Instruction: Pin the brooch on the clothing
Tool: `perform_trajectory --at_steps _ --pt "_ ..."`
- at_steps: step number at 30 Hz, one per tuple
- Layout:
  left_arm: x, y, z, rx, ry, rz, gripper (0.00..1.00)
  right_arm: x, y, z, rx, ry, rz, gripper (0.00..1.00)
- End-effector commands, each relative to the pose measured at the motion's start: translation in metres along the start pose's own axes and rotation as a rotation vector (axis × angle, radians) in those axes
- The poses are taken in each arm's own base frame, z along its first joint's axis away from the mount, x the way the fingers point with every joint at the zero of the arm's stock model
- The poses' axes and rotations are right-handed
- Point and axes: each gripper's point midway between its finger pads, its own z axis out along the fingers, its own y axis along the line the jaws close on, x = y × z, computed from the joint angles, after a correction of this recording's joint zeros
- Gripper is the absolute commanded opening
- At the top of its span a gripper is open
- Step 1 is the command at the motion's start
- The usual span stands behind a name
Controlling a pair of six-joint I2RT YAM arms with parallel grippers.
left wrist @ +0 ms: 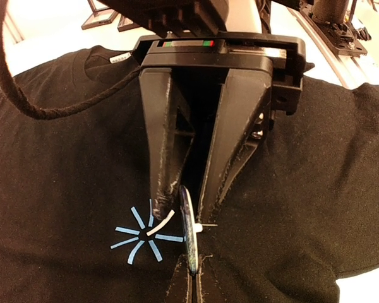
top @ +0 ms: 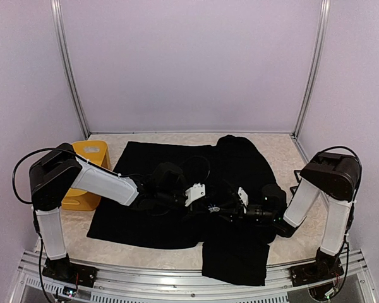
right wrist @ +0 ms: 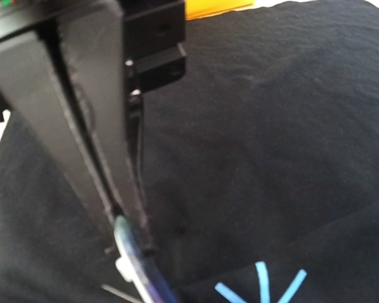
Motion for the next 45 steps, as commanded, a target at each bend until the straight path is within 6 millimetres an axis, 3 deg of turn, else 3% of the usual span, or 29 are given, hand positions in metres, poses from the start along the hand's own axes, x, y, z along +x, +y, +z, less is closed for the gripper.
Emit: perform_trajectory --at_steps 1,16,32,40,45 --pt "-0.009 -0.024 0.001 0.091 -0.015 0.013 0.00 -0.022 -0.019 -0.004 0.069 -0.054 -0.043 0.27" --pt "-0.011 -0.025 0.002 0.101 -0.020 0.014 0.00 -0.030 -0.016 0.006 0.012 -0.078 -0.042 0.40" --pt "-0.011 -0.026 0.001 0.106 -0.013 0.016 0.00 -0.032 -0.035 -0.005 0.139 -0.113 0.057 0.24" --pt "-0.006 -0.026 0.002 0.105 0.001 0.010 0.00 -0.033 -0.037 -0.013 0.154 -0.131 0.082 0.23" --pt "-0.004 -0.024 0.003 0.088 0.011 0.014 0.00 -0.032 -0.028 -0.012 0.105 -0.120 0.049 0.28"
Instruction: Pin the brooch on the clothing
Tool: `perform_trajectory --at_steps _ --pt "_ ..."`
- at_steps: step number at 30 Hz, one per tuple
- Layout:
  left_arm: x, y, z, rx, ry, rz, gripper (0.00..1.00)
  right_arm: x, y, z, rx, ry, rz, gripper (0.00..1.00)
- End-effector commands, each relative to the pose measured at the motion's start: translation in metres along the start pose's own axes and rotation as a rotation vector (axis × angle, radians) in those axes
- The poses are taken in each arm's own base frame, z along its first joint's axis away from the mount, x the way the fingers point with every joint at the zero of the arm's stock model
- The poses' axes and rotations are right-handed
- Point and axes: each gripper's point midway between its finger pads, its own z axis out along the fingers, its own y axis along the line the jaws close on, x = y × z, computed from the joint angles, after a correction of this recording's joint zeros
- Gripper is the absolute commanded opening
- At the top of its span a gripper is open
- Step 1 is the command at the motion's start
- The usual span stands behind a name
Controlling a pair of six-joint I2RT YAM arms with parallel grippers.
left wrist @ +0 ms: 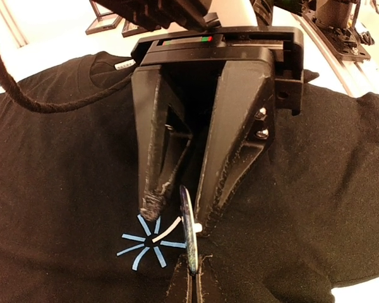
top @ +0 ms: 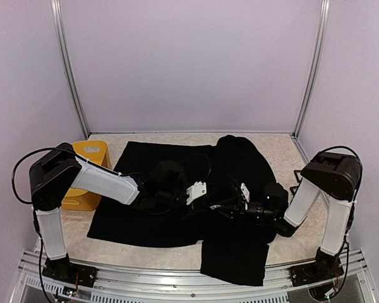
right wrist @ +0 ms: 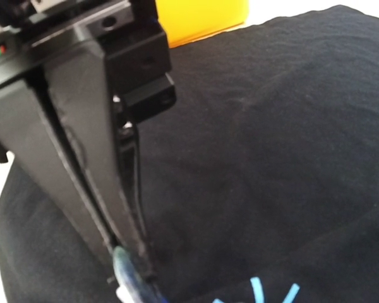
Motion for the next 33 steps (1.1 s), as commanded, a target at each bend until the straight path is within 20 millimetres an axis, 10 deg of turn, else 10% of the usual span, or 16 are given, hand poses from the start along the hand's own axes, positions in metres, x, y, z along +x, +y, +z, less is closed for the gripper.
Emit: perform_trajectory --at_steps 1,10,19,26,33 --pt "0.004 -0.025 0.002 0.077 0.027 0.010 0.00 -0.021 -0.019 -0.010 0.080 -0.075 -0.051 0.31" --pt "0.025 -0.008 0.011 -0.224 0.255 0.359 0.00 -0.033 -0.010 -0.033 0.068 -0.056 -0.056 0.46" --pt "0.030 -0.046 0.012 -0.163 0.389 0.540 0.55 -0.038 -0.060 -0.053 0.408 0.049 0.019 0.47" --pt "-0.003 -0.079 0.005 -0.048 0.324 0.399 0.58 -0.036 -0.122 -0.071 0.778 0.308 0.201 0.29" --pt "-0.045 -0.027 -0.031 -0.151 0.143 -0.013 0.57 0.033 -0.156 -0.092 0.930 0.646 0.416 0.14"
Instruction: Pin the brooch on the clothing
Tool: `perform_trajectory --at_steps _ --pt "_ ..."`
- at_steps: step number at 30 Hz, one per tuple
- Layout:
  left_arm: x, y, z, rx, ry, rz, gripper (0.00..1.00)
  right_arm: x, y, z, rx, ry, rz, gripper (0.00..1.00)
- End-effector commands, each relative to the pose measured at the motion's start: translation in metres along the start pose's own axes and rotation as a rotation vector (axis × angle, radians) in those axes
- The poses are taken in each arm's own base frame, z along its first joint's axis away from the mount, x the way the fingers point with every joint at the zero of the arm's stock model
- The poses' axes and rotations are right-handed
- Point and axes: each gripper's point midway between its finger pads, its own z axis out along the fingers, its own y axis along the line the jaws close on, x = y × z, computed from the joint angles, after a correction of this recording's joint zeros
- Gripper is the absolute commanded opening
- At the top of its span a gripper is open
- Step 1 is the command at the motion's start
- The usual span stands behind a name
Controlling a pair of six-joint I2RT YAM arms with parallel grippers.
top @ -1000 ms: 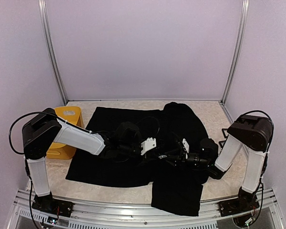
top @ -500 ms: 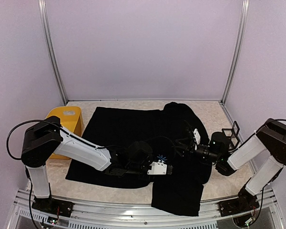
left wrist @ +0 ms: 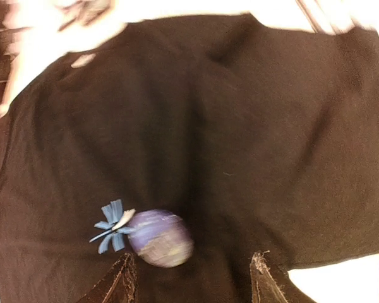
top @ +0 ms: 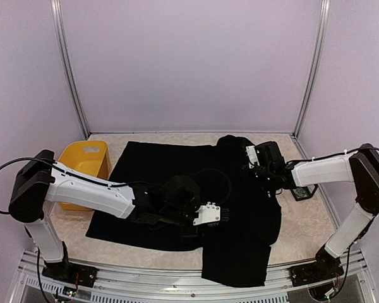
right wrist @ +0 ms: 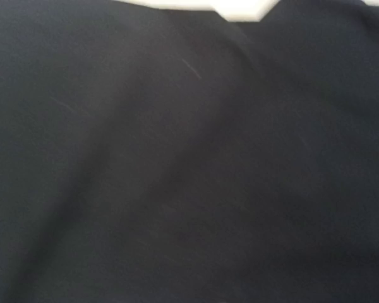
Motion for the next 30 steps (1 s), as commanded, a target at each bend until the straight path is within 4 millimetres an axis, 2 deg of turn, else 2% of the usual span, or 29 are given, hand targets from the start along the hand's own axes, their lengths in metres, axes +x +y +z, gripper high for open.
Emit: perform_trajectory --at_steps 1,2,4,6,10,14,17,23,25,27,30 --pt "-0.004 0.067 -0.037 -0.065 -0.133 -0.418 0.56 0.097 -0.056 0.011 0.224 0.410 0.072 0.12" --pt "0.008 0.082 -0.040 -0.106 -0.131 -0.514 0.56 0.102 -0.062 0.014 0.245 0.432 0.082 0.11" --pt "0.050 0.109 -0.043 -0.222 -0.079 -0.700 0.55 0.103 -0.067 0.021 0.260 0.450 0.094 0.09" --pt "0.095 0.125 -0.045 -0.327 0.000 -0.855 0.53 0.103 -0.073 0.028 0.273 0.458 0.095 0.08" --pt "0.181 0.138 -0.051 -0.469 0.136 -1.135 0.52 0.102 -0.089 0.039 0.316 0.485 0.086 0.07" --pt "0.238 0.141 -0.059 -0.561 0.195 -1.286 0.52 0.096 -0.101 0.050 0.336 0.494 0.077 0.07" --pt "0.259 0.144 -0.061 -0.600 0.204 -1.335 0.52 0.083 -0.110 0.057 0.359 0.479 0.047 0.07" --pt "0.273 0.151 -0.058 -0.662 0.234 -1.313 0.52 0.052 -0.117 0.065 0.382 0.452 -0.028 0.09" --pt "0.284 0.154 -0.060 -0.704 0.263 -1.312 0.52 0.038 -0.115 0.064 0.378 0.439 -0.043 0.11" --pt "0.293 0.160 -0.064 -0.747 0.280 -1.319 0.52 0.020 -0.115 0.054 0.386 0.417 -0.050 0.12" --pt "0.297 0.168 -0.070 -0.779 0.257 -1.326 0.52 0.010 -0.124 0.025 0.459 0.403 -0.040 0.16"
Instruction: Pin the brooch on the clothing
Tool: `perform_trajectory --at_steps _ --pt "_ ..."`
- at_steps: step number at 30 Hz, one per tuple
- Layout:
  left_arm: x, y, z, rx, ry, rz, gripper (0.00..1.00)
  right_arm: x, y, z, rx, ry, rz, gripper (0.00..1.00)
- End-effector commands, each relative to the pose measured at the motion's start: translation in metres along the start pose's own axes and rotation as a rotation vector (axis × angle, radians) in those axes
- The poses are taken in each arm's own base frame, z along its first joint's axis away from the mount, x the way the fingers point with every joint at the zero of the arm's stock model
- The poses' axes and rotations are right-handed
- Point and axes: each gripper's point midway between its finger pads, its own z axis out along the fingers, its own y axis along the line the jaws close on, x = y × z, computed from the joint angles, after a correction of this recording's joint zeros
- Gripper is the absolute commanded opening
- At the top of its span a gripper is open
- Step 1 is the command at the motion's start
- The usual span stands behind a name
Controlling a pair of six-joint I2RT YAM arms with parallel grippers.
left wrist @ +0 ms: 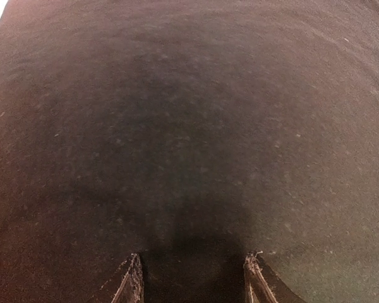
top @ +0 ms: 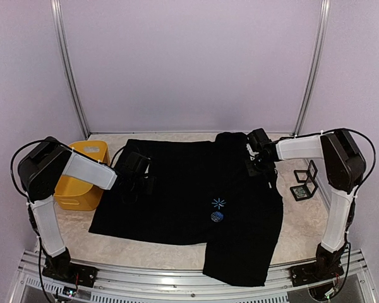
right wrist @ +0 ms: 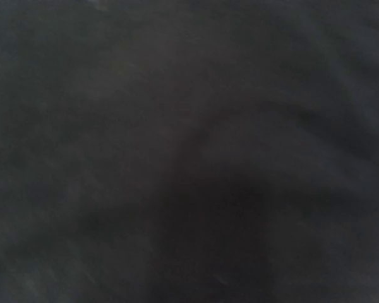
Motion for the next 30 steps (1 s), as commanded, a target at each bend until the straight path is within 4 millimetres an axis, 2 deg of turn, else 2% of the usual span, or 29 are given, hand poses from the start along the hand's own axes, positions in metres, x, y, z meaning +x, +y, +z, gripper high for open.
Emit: perform_trajectory --at_steps 1,4,5,9,11,14,15,16,21,30 --pt "-0.008 0.018 0.006 -0.061 -0.037 -0.034 0.52 -0.001 -0.036 -0.044 0.127 -0.005 0.014 0.19" --pt "-0.033 0.001 -0.014 0.004 -0.136 -0.014 0.55 0.026 -0.065 -0.058 0.238 0.037 0.048 0.35" --pt "-0.047 -0.006 -0.027 0.023 -0.189 0.008 0.57 0.035 -0.075 -0.061 0.260 0.051 0.072 0.45" --pt "-0.081 -0.040 -0.069 0.070 -0.339 0.117 0.66 0.060 -0.114 -0.069 0.308 0.053 0.215 0.62" --pt "-0.088 -0.057 -0.085 0.106 -0.381 0.171 0.70 0.065 -0.129 -0.070 0.306 0.038 0.281 0.70" --pt "-0.089 -0.076 -0.100 0.166 -0.408 0.203 0.75 0.072 -0.138 -0.061 0.240 0.039 0.366 0.82" --pt "-0.088 -0.080 -0.103 0.180 -0.414 0.203 0.87 0.074 -0.139 -0.058 0.227 0.041 0.387 0.84" --pt "-0.088 -0.082 -0.108 0.197 -0.425 0.205 0.90 0.076 -0.139 -0.056 0.222 0.042 0.399 0.84" --pt "-0.086 -0.092 -0.118 0.242 -0.437 0.236 0.92 0.089 -0.140 -0.048 0.203 0.045 0.461 0.84" --pt "-0.086 -0.100 -0.117 0.251 -0.428 0.267 0.91 0.115 -0.149 -0.049 0.271 0.066 0.484 0.83"
